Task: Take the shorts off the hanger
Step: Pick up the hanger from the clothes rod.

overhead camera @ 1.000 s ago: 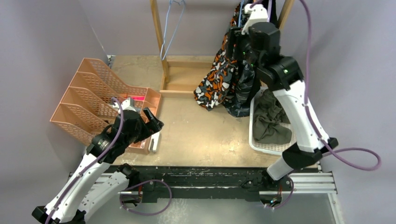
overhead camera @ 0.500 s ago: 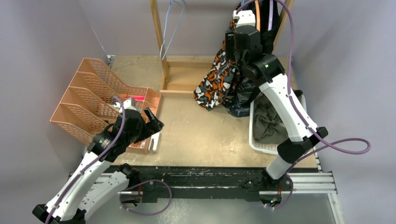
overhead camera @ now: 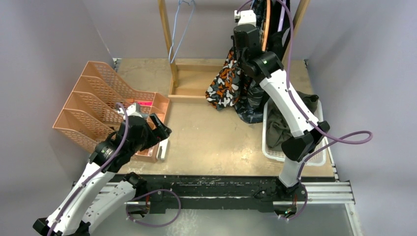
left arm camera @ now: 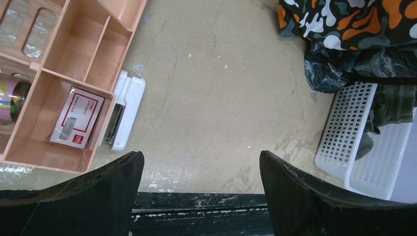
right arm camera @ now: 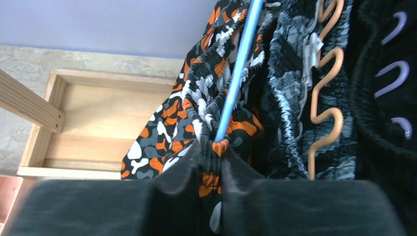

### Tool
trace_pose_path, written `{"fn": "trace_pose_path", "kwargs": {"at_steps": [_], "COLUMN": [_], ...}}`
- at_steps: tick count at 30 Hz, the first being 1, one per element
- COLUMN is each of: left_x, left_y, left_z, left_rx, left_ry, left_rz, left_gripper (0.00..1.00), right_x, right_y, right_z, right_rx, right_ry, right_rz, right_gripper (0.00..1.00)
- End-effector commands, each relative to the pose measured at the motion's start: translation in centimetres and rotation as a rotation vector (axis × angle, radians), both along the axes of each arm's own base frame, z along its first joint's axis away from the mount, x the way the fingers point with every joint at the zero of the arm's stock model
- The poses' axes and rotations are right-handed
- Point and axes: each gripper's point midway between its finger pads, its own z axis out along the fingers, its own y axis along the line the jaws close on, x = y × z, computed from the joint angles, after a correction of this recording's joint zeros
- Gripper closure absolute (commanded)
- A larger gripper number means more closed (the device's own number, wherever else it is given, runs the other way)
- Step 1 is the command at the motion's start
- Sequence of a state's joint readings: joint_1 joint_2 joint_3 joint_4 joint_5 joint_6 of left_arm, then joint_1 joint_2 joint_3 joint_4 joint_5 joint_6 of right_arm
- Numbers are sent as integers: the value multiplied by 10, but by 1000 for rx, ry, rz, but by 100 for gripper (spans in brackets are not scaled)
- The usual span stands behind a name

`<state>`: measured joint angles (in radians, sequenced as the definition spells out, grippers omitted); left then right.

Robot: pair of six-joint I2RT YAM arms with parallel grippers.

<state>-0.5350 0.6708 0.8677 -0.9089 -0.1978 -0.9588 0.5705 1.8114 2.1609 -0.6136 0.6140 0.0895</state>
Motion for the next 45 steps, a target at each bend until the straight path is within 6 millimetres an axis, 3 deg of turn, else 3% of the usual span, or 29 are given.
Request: {"fn": "trace_pose_path", "kwargs": {"at_steps": [1, 7, 12, 15, 20, 31, 37, 45], "left_x": [4, 8, 9, 9, 9, 11, 12, 15], "left_y": [3, -1, -3, -3, -4, -5, -6, -7], "left_z": [23, 25, 24, 26, 25, 20, 20, 23], "left_rx": [-13, -25, -39, -48, -51, -43, -50, -64], "left_ry": [-62, -68, -68, -73, -70, -57, -60, -72], "left_rz": [14, 15, 15, 17, 19, 17, 18, 32], "left_gripper": [12, 12, 13, 13, 13, 13, 13, 13], "right_x": [-12, -35, -52, -58, -69, -91, -125, -177], "right_y": [-7, -13, -13, -7, 6, 21, 39, 37], "right_z": [64, 120, 149, 153, 143, 88, 66, 22], "right_rx": [113, 197, 263, 283, 329, 397, 486, 560], "right_ry": [-157, -284, -352, -351, -295, -150, -70, 12], "right_rz": [-9, 45, 104, 156, 230, 317, 462, 570], "right_gripper": [91, 100, 100, 100, 100, 100, 100, 100]}}
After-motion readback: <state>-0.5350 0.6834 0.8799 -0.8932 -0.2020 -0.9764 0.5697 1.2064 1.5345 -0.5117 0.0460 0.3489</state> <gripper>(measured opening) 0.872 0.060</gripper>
